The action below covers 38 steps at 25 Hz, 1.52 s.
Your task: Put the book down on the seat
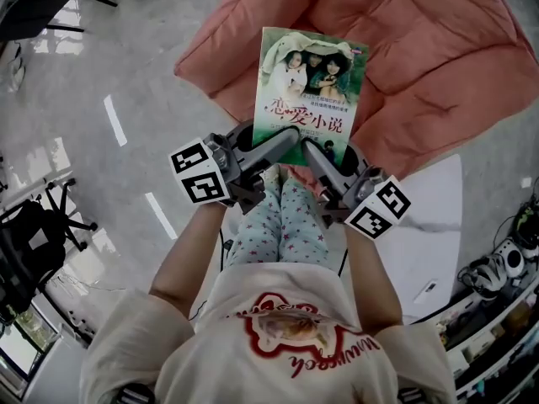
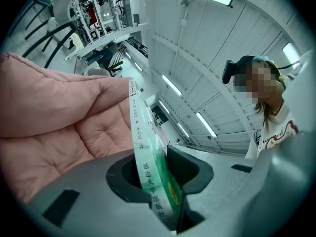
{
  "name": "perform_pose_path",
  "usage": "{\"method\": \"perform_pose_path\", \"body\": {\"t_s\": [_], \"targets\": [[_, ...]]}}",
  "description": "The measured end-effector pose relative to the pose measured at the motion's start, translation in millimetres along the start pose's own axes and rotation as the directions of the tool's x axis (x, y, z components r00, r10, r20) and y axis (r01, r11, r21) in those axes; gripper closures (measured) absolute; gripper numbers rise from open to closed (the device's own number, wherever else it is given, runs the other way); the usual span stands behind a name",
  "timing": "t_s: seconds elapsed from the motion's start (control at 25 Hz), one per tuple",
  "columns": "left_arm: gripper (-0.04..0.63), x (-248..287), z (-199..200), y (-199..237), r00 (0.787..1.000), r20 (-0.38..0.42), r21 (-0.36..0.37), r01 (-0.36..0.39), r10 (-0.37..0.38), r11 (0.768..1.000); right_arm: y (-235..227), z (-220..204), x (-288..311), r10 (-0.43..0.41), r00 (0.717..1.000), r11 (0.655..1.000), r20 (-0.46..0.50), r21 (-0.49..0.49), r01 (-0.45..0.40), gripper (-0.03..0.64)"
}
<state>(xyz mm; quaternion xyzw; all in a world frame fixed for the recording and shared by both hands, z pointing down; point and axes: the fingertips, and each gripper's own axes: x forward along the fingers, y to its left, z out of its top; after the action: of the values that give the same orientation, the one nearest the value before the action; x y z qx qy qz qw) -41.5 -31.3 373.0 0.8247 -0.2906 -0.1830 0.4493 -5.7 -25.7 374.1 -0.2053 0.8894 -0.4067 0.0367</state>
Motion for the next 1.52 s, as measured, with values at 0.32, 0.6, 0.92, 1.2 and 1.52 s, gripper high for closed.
{"method": "perform_pose_path", "body": {"t_s": [0.32,0.6,0.92,1.2,1.52], "targets": [[0.503,-3,9,-12,1.0,0.016,0.026,-0.002,0.001,1.0,13,9,1,0.009,1.0,1.0,-0.002,-0.025,-0.009,0.497],[0.502,-2,0,0,1.0,-0.002,0.017,-0.023,0.023,1.0,0,-1,1,-0.003,1.0,1.0,-0.003,0.008,0.003,0.495],[0.501,-1,-5,3,1.0,-0.008,0.006,-0.023,0.023,1.0,-3,-4,-1,-0.021,1.0,1.0,0.0,0.007,0.021,0.493],[0.5,-1,-7,7,0.999,-0.022,-0.011,-0.034,0.034,0.999,-6,-7,-1,-0.037,0.999,0.999,-0.001,0.038,0.037,0.492],[0.499,1,-18,20,0.998,-0.04,-0.03,-0.052,0.051,0.998,-19,-17,-3,-0.055,0.998,0.996,-0.002,0.07,0.055,0.492]]}}
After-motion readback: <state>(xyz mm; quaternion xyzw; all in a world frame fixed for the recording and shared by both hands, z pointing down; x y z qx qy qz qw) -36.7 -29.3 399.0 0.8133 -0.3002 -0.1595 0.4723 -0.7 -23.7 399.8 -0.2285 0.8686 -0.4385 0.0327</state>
